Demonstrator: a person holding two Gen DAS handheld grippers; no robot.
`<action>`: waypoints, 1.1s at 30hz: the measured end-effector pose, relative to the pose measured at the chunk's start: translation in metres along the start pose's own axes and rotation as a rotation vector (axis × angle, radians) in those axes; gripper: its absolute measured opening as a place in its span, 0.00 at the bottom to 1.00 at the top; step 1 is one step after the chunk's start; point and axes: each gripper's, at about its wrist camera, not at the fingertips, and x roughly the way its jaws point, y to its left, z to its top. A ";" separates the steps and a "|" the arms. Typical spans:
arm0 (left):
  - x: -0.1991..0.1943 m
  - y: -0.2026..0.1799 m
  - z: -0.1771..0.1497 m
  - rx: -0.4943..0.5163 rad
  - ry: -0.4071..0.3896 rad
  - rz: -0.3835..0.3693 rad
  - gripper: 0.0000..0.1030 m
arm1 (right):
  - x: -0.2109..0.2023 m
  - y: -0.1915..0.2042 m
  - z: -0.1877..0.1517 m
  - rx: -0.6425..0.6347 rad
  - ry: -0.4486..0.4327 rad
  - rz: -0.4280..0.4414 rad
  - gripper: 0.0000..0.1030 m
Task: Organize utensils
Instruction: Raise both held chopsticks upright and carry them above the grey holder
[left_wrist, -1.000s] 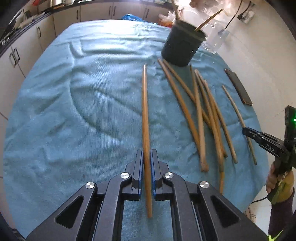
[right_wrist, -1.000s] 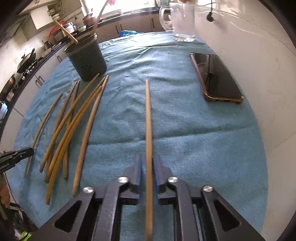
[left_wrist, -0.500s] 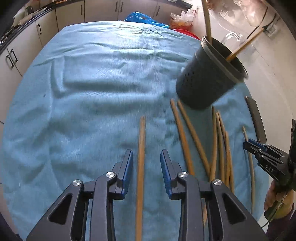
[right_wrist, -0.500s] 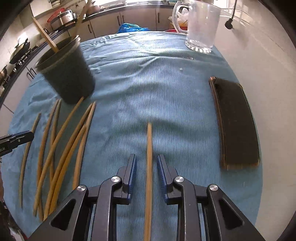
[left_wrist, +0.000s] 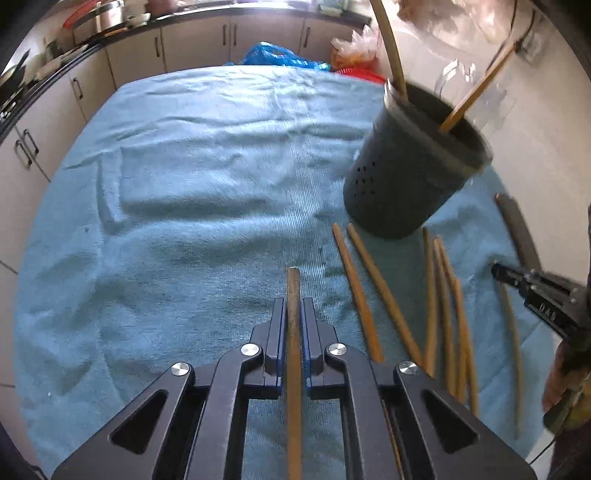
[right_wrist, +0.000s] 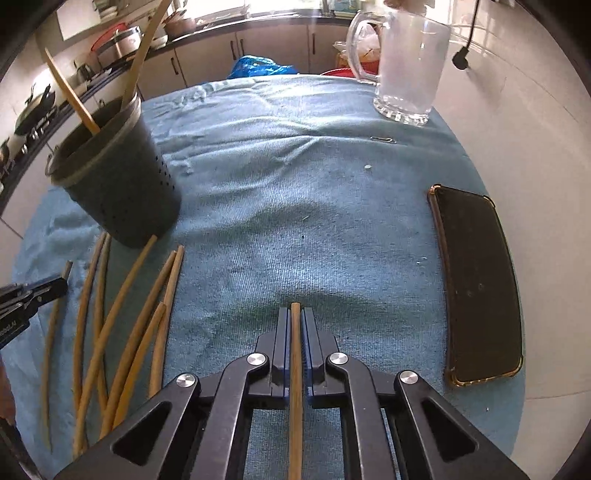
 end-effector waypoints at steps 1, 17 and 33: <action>-0.005 0.000 0.000 -0.001 -0.013 -0.001 0.07 | -0.006 -0.001 0.000 0.006 -0.014 0.011 0.06; -0.133 -0.022 -0.021 0.047 -0.275 -0.036 0.07 | -0.139 0.006 -0.024 0.027 -0.329 0.121 0.06; -0.209 -0.059 -0.063 0.128 -0.412 -0.086 0.07 | -0.218 0.012 -0.061 0.021 -0.501 0.174 0.06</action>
